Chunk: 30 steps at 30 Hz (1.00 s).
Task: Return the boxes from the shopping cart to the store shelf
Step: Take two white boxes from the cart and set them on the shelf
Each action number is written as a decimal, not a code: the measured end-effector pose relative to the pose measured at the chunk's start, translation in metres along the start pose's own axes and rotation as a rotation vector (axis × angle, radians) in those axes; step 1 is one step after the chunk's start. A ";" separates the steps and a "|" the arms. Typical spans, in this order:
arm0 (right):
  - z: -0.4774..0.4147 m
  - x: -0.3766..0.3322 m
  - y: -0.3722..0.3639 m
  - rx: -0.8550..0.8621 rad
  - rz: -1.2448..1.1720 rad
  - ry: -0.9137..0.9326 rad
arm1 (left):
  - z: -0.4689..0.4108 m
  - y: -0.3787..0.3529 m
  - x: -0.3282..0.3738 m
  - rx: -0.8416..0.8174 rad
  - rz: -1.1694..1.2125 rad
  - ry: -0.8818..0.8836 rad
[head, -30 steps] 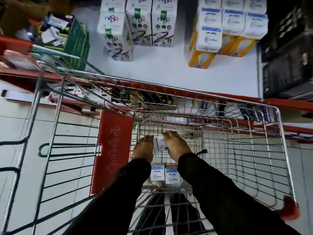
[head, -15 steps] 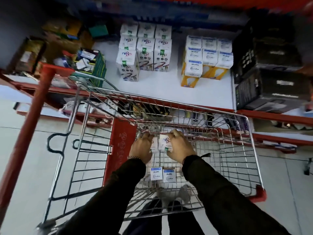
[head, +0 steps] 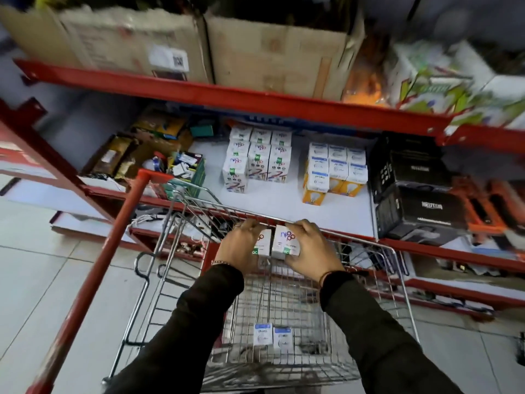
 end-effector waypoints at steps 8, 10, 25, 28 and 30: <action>-0.063 -0.008 0.055 0.142 0.028 0.032 | -0.068 0.045 -0.004 0.114 -0.026 -0.033; -0.080 -0.008 0.062 0.158 0.033 0.037 | -0.087 0.051 -0.006 0.135 -0.029 -0.030; -0.174 0.014 -0.008 -0.004 0.054 -0.042 | -0.172 -0.016 -0.026 -0.015 -0.141 -0.050; -0.182 0.018 -0.016 -0.008 0.042 -0.042 | -0.181 -0.027 -0.033 -0.001 -0.122 -0.053; -0.185 0.019 -0.019 -0.001 0.031 -0.040 | -0.183 -0.032 -0.037 -0.002 -0.112 -0.070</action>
Point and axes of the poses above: each hand's wrist, its own z-axis away from the middle knuckle, its own y-axis out of the back of the hand, x = y × z, the point moved 3 cm from there along -z, towards the middle knuckle, and after that the axes turned 13 degrees about x, right-handed, at the moved point
